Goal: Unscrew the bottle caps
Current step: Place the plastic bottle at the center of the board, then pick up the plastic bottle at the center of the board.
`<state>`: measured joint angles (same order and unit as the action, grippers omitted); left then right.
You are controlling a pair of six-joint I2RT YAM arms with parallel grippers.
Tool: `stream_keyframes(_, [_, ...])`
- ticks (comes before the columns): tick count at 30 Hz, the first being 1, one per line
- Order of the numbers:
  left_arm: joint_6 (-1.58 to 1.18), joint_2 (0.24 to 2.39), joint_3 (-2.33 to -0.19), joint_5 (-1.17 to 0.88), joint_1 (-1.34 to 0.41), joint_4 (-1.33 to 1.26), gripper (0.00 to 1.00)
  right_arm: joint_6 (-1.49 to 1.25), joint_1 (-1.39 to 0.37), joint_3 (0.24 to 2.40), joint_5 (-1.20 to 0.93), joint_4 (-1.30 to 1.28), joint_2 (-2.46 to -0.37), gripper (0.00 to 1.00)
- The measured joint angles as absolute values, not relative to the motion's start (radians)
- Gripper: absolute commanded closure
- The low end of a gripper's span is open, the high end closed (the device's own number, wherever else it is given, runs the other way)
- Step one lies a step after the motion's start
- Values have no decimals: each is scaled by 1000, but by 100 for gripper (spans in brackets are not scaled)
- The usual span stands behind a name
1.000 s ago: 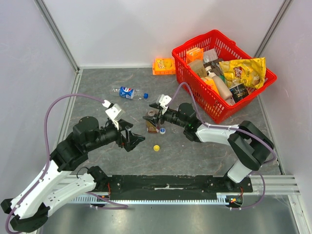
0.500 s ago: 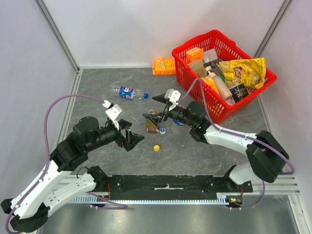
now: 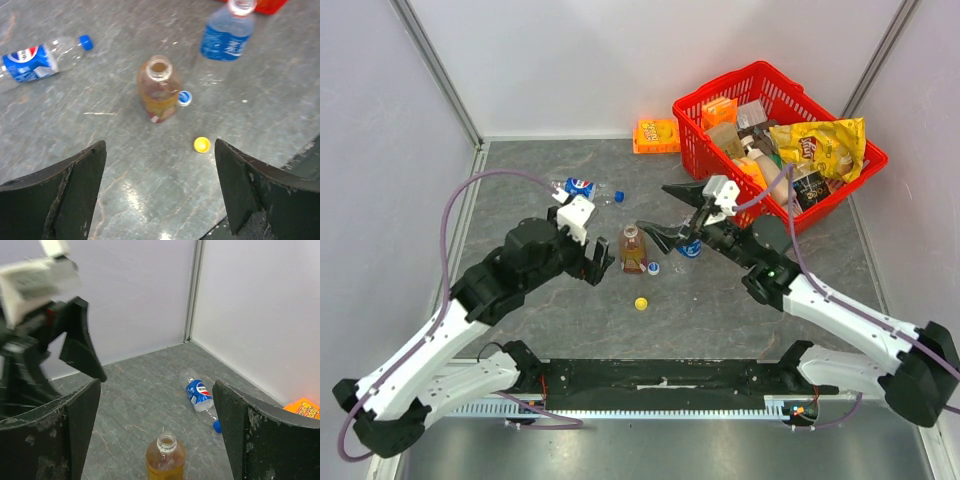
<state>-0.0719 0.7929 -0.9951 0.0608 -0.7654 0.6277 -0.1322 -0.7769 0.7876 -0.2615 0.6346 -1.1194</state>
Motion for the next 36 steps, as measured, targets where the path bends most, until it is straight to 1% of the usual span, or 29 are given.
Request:
stream_keyframes(5, [-50, 931, -1047, 199, -755, 643, 6, -141, -777, 754, -244, 587, -1018, 2])
stream_keyframes(14, [26, 1213, -1247, 299, -627, 627, 6, -119, -777, 706, -218, 489, -936, 2])
stream_keyframes(19, [97, 1333, -1325, 283, -519, 581, 6, -106, -777, 679, -167, 468, -900, 2])
stream_keyframes(20, [115, 1358, -1332, 278, -498, 566, 4, -104, -777, 677, -155, 463, -892, 2])
stream_keyframes(22, [150, 1403, -1340, 265, -465, 541, 2, -104, -777, 677, -137, 453, -885, 2])
stream_keyframes(29, [260, 1562, -1353, 179, -369, 446, 2, -98, -777, 677, -120, 406, -883, 2])
stream_keyframes(32, [323, 1636, -1402, 149, -343, 433, 2, -91, -777, 677, -113, 383, -883, 2])
stream_keyframes(36, [413, 1757, -1522, 110, -331, 443, 2, -81, -777, 677, -105, 364, -883, 2])
